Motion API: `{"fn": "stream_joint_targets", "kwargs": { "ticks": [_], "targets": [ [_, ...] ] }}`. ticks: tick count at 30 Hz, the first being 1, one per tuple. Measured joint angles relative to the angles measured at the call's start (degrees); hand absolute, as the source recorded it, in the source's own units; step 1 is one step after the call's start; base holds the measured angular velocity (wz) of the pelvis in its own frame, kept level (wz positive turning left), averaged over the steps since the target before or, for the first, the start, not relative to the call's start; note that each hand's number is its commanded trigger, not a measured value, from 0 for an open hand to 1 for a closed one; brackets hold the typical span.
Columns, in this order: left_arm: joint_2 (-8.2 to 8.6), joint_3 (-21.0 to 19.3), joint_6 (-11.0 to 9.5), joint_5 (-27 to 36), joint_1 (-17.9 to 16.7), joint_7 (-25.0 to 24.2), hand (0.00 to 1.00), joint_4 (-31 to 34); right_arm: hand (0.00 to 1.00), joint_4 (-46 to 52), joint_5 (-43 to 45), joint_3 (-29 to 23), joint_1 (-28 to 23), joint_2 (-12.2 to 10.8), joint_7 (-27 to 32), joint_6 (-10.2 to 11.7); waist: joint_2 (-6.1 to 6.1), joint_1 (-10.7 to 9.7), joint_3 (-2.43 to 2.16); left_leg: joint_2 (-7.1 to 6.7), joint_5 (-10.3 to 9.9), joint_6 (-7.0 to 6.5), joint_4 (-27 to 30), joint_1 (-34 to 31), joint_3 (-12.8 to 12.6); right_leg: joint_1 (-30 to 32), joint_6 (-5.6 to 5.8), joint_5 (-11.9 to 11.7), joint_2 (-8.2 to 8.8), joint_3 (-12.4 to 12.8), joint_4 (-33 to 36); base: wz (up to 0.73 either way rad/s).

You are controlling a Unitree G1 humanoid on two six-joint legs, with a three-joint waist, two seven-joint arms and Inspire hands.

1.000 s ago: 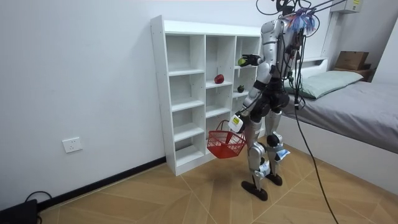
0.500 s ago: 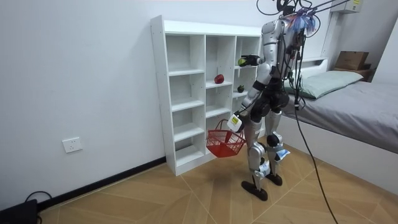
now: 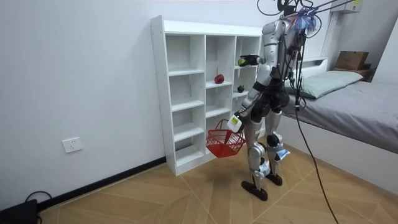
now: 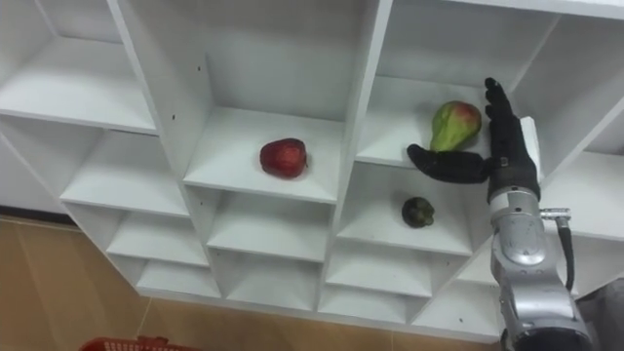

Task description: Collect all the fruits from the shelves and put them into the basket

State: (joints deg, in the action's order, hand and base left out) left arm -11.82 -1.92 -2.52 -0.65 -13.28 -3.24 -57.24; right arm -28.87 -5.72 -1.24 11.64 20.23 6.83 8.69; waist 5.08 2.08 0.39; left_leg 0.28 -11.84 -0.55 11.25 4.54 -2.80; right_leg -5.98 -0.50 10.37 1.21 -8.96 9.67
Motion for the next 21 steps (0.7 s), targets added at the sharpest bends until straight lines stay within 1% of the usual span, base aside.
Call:
{"fn": "stream_joint_targets", "kwargs": {
  "ticks": [2,3,4,5,6,9,14,18,21],
  "targets": [
    [-0.23,-0.01,0.09,-0.01,-0.01,0.05,1.00,-0.10,0.00,-0.39,0.14,0.00,0.07,0.00,-0.62,-0.02,0.06,-0.01,-0.04,0.01,0.00,0.00,0.00,0.01,0.01,-0.04,-0.02,-0.01,-0.01,0.06,0.07,0.00],
    [-0.29,0.01,0.16,-0.01,-0.01,0.11,1.00,-0.12,0.53,-0.48,0.71,0.01,0.07,0.05,-1.01,-0.05,0.06,-0.01,-0.04,0.01,0.00,0.00,0.02,0.01,0.01,-0.09,-0.02,-0.02,-0.01,0.06,0.11,0.00],
    [-0.29,0.01,0.20,0.00,0.00,0.11,1.00,-0.12,0.67,-0.57,1.00,0.01,0.08,0.12,-1.33,-0.05,0.03,-0.02,-0.03,0.01,0.00,0.00,0.03,0.00,0.01,-0.12,-0.02,-0.02,0.00,0.05,0.12,0.00],
    [-0.29,0.02,0.32,0.00,-0.01,0.11,1.00,-0.12,0.93,-1.08,1.49,0.01,0.30,0.31,-1.91,-0.04,0.00,-0.02,-0.01,0.01,-0.01,-0.01,0.02,-0.03,0.02,-0.21,-0.02,-0.03,0.00,0.05,0.16,0.00],
    [-0.30,0.02,0.60,-0.01,0.00,0.11,1.00,-0.12,1.00,-1.62,1.73,0.02,0.71,0.43,-2.25,-0.06,-0.05,-0.03,0.01,0.02,-0.02,0.00,0.02,0.03,0.05,-0.35,-0.02,-0.03,-0.01,0.02,0.16,0.00],
    [-0.34,0.06,0.86,0.00,0.00,0.10,1.00,-0.12,1.00,-1.88,2.07,0.09,0.87,0.78,-2.65,-0.08,-0.09,-0.03,0.01,0.02,-0.02,0.00,0.02,0.05,0.35,-0.50,-0.03,-0.04,0.01,-0.33,0.16,0.05],
    [-1.05,0.47,1.49,-0.02,-0.08,0.00,1.00,-0.13,1.00,-2.45,4.35,0.11,1.25,3.66,-2.72,-0.09,-0.09,0.05,0.01,0.03,-0.02,0.01,0.06,0.17,0.53,-0.77,-0.04,-0.04,-0.01,-0.67,0.13,0.02],
    [-1.85,1.32,1.71,-0.02,-0.02,-0.19,1.00,-0.12,1.00,-2.46,6.12,0.15,1.54,4.28,-2.63,-0.07,-0.08,0.02,0.01,0.05,-0.02,0.01,0.07,0.19,0.53,-0.83,-0.05,-0.05,-0.02,-0.68,0.12,0.00],
    [-2.38,2.05,1.71,-0.02,0.00,-0.21,1.00,-0.12,1.00,-2.47,6.24,0.22,1.65,4.35,-2.63,-0.07,-0.08,0.03,0.01,0.06,-0.02,0.01,0.06,0.20,0.53,-0.85,-0.05,-0.05,-0.02,-0.71,0.12,0.00]
  ]
}}
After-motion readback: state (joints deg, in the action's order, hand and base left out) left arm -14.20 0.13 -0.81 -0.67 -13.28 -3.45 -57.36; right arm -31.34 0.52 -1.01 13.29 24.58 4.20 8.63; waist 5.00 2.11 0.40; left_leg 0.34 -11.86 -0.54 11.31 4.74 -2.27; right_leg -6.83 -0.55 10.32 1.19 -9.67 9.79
